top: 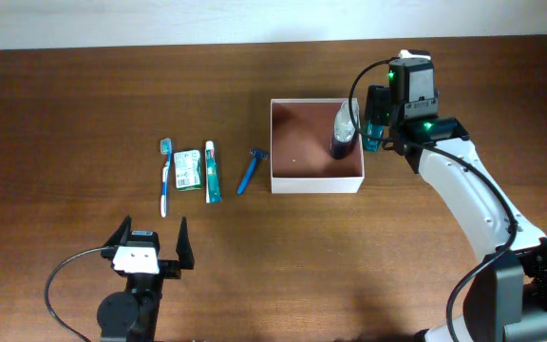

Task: Pack container
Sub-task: 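Move the right gripper over the Listerine bottle cap and descend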

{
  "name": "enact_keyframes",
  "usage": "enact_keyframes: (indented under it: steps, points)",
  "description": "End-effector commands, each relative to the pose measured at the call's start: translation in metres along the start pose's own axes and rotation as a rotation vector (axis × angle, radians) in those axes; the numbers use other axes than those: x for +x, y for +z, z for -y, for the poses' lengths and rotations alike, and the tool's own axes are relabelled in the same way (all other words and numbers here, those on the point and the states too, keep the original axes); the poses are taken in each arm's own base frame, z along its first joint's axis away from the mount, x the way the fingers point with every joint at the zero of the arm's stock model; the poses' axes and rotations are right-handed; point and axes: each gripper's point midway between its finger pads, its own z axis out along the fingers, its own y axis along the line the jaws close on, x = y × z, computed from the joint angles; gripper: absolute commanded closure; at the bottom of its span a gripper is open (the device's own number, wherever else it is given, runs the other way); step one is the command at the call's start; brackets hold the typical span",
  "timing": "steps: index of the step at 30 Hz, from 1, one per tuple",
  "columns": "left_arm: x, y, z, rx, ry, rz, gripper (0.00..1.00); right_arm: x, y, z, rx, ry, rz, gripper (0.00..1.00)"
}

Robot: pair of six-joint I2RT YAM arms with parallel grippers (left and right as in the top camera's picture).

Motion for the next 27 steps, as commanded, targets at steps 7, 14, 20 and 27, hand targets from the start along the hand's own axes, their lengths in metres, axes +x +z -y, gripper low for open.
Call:
enact_keyframes:
  steps: [7, 14, 20, 27]
  points:
    - [0.001, 0.000, 0.002, 0.013, 0.019, 0.001, 0.01, 0.007, 0.007, 0.005, 0.042, -0.067, -0.020, 0.14]
    - [0.001, 0.000, 0.002, 0.013, 0.019, 0.001, 0.00, -0.008, -0.003, 0.014, 0.087, -0.103, 0.021, 0.11]
    - [0.001, 0.000, 0.002, 0.013, 0.019, 0.001, 0.00, -0.012, -0.007, 0.014, 0.084, -0.099, 0.033, 0.11]
    - [0.001, 0.000, 0.002, 0.013, 0.019, 0.001, 0.01, -0.034, -0.027, 0.016, 0.076, -0.076, 0.095, 0.10]
